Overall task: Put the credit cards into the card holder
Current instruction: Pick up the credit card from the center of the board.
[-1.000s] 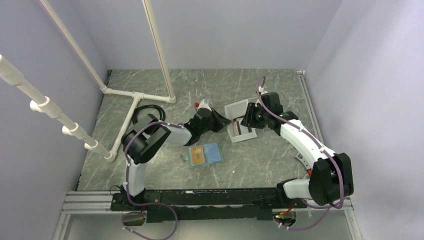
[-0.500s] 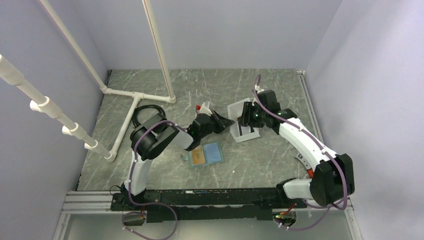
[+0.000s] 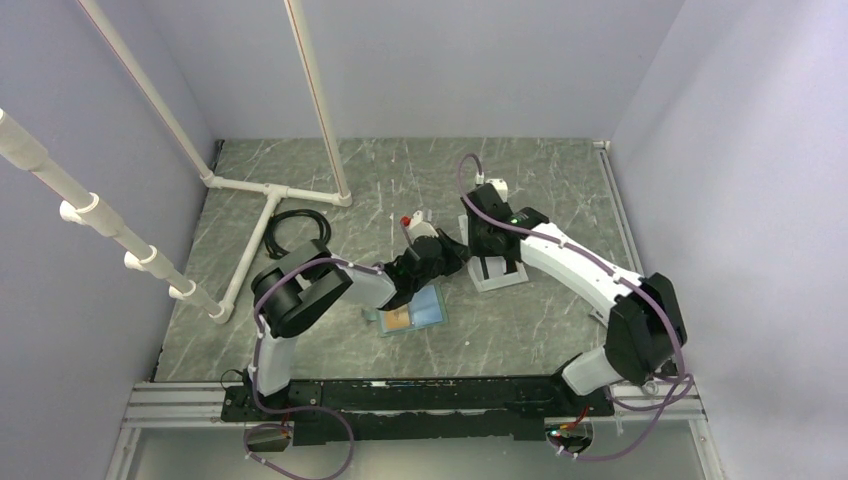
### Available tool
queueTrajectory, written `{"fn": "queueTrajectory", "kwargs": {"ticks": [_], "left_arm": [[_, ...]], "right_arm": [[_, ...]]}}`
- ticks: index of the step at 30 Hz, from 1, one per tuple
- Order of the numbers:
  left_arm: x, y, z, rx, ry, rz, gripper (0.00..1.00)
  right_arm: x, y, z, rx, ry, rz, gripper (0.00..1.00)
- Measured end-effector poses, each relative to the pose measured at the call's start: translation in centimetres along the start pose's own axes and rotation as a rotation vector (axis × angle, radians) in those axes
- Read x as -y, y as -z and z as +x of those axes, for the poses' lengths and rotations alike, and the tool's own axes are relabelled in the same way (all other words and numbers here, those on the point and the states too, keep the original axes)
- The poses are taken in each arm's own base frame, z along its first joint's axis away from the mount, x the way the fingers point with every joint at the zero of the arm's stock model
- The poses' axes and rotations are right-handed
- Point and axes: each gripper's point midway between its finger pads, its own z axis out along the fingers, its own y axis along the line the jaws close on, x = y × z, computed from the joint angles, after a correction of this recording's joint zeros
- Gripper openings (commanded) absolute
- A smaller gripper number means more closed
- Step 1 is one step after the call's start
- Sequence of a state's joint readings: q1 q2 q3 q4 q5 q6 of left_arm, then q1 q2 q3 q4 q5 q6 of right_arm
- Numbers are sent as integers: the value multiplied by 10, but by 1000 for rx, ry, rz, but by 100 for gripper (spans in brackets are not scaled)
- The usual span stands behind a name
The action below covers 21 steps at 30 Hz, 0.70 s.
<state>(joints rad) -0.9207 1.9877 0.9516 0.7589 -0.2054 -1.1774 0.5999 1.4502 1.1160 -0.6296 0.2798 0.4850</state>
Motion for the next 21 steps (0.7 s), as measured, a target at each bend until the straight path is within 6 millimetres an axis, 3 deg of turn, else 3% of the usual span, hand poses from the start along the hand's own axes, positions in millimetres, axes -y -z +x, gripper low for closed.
{"fn": "queueTrajectory", "kwargs": {"ticks": [4,10,16,21], "left_arm": [[0,1,0,20,-6,-24,0],[0,2,0,31,-10,-39,0],[0,3,-2,37,-18,-50,0],[-1,3,-2,40,-20,-51,0]], "right_arm": [[9,-12,4,-8,-8,113,25],[31,-32,20,-56,27,272,20],[44,-35,18,-41,57,352,3],[49,-43,23,-59,99,384,0]]}}
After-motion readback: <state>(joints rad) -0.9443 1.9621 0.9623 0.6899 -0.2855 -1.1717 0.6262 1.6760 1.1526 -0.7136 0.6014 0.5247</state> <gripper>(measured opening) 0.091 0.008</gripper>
